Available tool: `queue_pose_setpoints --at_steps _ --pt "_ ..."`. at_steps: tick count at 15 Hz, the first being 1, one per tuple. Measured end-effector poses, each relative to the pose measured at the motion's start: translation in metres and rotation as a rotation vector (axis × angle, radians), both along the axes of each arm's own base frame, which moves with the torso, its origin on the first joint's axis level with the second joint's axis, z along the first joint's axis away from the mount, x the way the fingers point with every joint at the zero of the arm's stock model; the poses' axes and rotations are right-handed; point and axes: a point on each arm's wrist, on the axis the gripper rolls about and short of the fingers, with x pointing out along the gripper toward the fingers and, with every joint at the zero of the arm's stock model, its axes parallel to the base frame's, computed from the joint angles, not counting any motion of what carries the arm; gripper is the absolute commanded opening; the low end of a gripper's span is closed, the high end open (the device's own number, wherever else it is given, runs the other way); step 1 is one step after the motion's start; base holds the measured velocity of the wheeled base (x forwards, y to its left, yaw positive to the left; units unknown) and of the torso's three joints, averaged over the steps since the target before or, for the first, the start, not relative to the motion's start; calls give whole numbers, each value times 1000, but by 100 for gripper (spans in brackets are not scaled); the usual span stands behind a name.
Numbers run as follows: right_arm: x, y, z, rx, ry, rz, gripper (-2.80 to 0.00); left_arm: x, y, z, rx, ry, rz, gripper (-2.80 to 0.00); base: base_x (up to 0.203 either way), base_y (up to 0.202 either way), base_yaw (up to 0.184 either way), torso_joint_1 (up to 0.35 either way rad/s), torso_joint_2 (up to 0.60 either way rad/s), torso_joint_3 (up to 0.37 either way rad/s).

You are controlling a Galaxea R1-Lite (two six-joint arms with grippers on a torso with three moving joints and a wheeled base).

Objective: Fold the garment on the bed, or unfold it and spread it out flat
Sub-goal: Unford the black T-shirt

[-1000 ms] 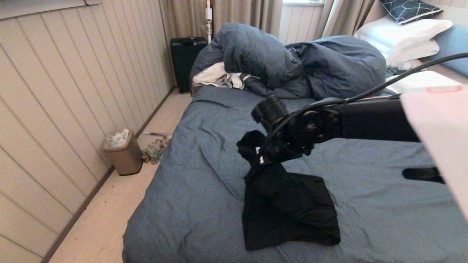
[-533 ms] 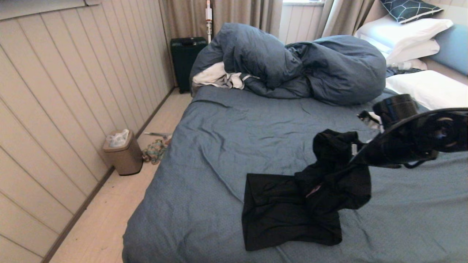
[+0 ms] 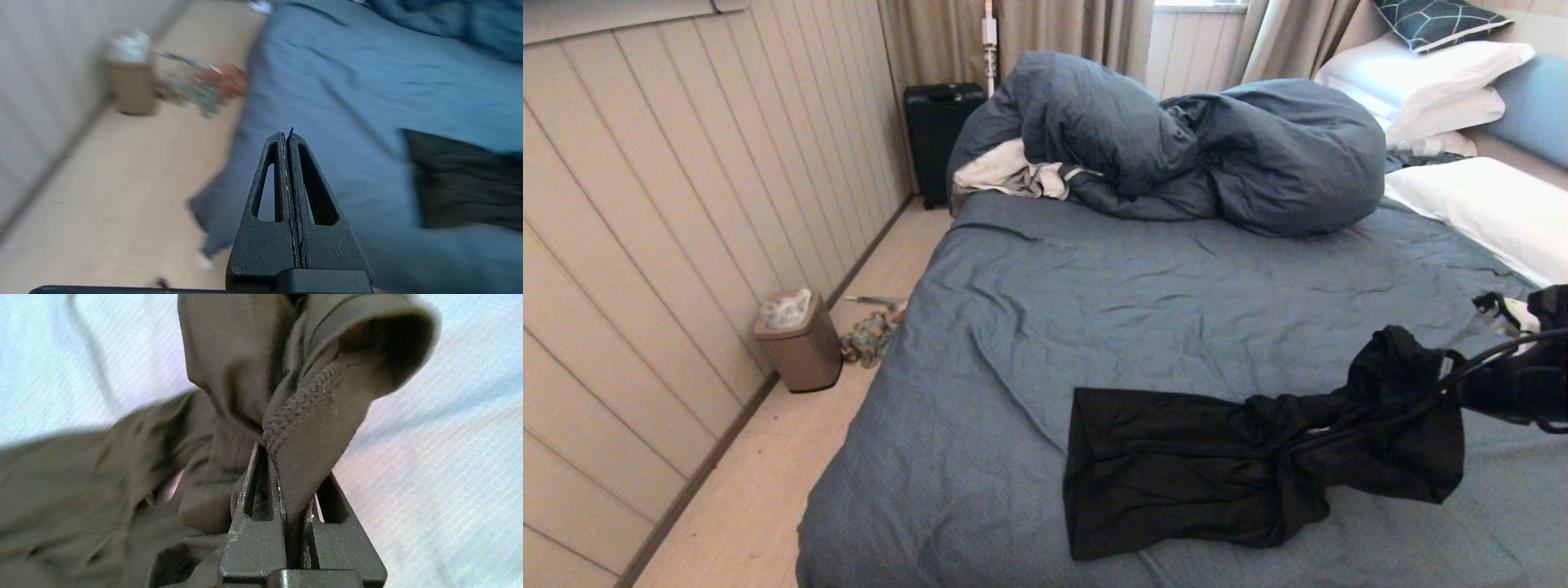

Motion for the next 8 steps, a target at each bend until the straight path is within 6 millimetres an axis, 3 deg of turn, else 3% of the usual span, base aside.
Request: queue_pose_setpoints --at_steps 2,5,8 --pt "-5 -15 -8 30 -18 -3 -280 25 -3 30 -29 90 -110 -280 0 0 0 0 0 0" --pt "-13 -17 -23 92 9 24 -280 90 -10 62 -84 285 -334 -280 0 0 0 0 0 0" --pt "-15 -18 -28 88 -1 20 -280 169 -41 61 -101 515 -577 -280 0 0 0 0 0 0"
